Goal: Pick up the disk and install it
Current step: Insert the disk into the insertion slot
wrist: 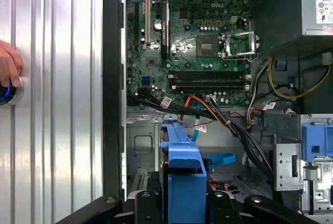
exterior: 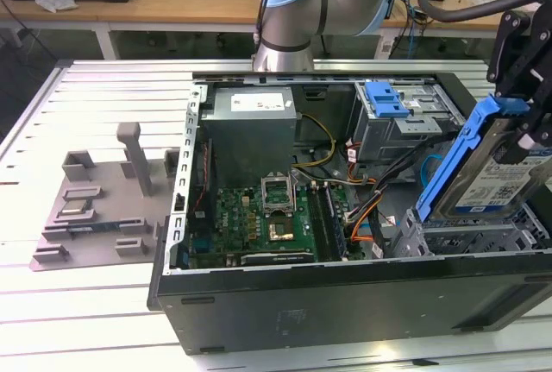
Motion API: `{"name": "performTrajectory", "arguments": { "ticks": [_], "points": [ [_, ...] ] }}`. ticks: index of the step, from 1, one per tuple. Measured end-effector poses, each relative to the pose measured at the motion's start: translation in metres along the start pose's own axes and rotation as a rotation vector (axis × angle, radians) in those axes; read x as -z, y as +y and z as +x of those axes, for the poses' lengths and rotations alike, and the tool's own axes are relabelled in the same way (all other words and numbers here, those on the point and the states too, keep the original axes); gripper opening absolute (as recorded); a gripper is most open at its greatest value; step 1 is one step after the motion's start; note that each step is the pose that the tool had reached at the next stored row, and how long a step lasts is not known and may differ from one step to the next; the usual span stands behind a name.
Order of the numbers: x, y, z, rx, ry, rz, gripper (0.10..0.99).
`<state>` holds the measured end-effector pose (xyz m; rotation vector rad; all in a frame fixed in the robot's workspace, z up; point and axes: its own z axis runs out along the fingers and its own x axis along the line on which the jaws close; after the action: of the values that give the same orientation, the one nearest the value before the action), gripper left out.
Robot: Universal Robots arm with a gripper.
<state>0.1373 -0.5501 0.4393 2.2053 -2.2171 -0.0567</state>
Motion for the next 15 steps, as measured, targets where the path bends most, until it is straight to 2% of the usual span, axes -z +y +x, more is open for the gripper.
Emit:
{"name": "performTrajectory", "arguments": {
  "ticks": [6, 9, 15],
  "points": [
    [-0.0074, 0.0000, 0.0001, 0.000, 0.0000, 0.000, 0.369],
    [-0.0140, -0.0002, 0.0002, 0.000, -0.0001, 0.000, 0.369],
    [-0.0354, -0.0010, 0.0006, 0.000, 0.0000, 0.000, 0.369]
  ]
}}
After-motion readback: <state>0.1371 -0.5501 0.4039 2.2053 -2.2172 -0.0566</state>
